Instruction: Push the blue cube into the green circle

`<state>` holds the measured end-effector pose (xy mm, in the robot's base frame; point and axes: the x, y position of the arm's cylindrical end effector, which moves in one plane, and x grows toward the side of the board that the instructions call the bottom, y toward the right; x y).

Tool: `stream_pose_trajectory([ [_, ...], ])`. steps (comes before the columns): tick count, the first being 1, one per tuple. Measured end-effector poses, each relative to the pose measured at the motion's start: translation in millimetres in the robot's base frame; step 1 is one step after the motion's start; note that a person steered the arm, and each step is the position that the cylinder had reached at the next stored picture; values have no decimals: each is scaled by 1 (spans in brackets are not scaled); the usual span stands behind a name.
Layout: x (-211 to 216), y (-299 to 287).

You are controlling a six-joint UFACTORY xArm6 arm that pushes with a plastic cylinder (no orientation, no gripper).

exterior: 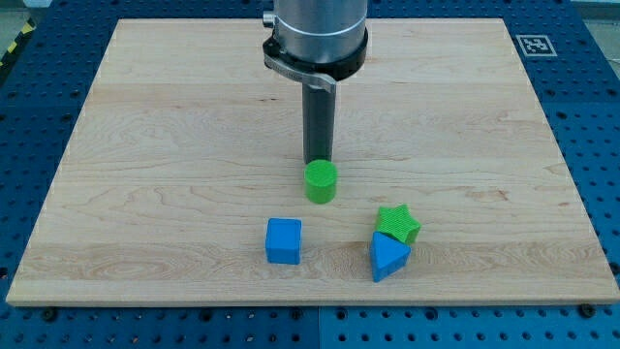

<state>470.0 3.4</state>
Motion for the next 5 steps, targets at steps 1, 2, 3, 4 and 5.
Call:
stream_pose_trajectory([
  [1,20,0],
  [2,43,0],
  [3,51,-4],
  [4,51,-28],
  [5,54,-64],
])
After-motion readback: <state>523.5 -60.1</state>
